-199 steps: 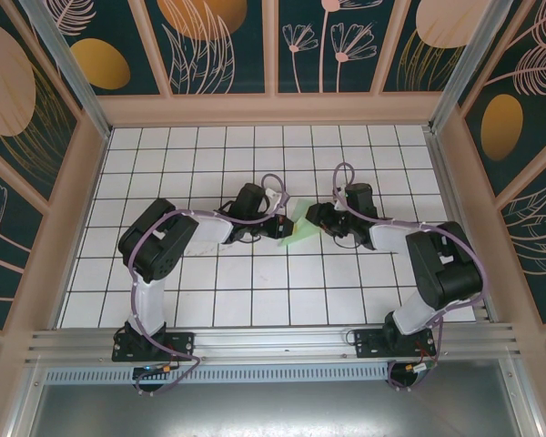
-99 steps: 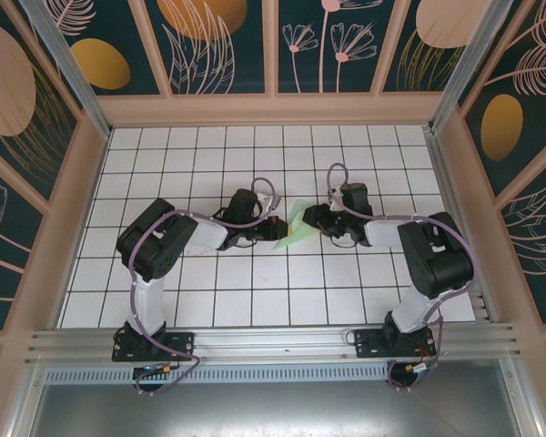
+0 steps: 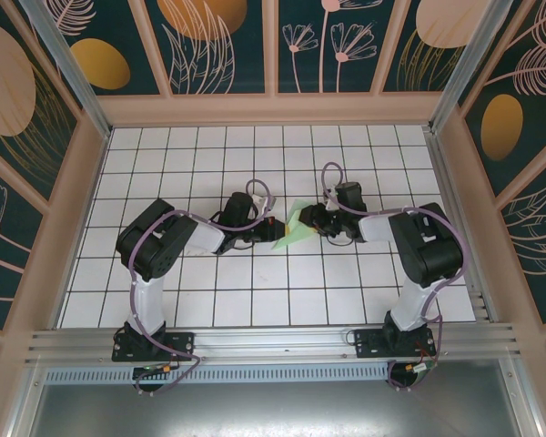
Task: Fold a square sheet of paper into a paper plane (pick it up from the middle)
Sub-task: Fourth fold the wing at the center of the table.
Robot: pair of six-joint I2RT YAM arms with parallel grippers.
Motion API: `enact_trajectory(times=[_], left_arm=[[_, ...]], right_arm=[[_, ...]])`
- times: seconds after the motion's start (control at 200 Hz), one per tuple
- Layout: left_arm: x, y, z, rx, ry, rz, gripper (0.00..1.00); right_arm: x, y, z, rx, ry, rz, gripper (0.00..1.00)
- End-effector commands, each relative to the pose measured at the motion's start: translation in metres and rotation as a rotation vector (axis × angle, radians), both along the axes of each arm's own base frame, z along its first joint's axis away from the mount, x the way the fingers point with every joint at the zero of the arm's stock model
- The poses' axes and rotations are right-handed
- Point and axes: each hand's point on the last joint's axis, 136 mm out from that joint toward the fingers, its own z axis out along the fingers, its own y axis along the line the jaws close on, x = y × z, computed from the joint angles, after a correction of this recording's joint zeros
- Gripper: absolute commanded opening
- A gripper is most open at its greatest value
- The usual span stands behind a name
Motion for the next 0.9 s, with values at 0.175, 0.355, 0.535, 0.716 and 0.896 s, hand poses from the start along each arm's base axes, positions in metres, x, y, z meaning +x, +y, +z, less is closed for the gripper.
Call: enact_trajectory(times=[0.175, 0.355, 0.535, 0.716, 0.896], left_arm=[[0.004, 0.003, 0.009, -0.039, -0.007, 0.014, 0.00], [0.004, 0.002, 0.006, -0.041, 0.004, 0.010, 0.00], [0.004, 0.003, 0.008, -0.039, -0.001, 0.011, 0.05], [0.008, 0.007, 0.018, -0.025, -0.035, 0.020, 0.18], [0.019, 0.021, 0.033, -0.002, -0.082, 0.096, 0.27]], right_arm=[[0.004, 0.008, -0.002, 0.011, 0.041, 0.004, 0.44], [0.002, 0.003, -0.016, -0.043, 0.095, -0.019, 0.45], [-0.003, -0.004, -0.031, -0.125, 0.149, -0.049, 0.47], [-0.009, -0.012, -0.047, -0.226, 0.210, -0.082, 0.48], [-0.013, -0.012, -0.053, -0.258, 0.230, -0.086, 0.50]])
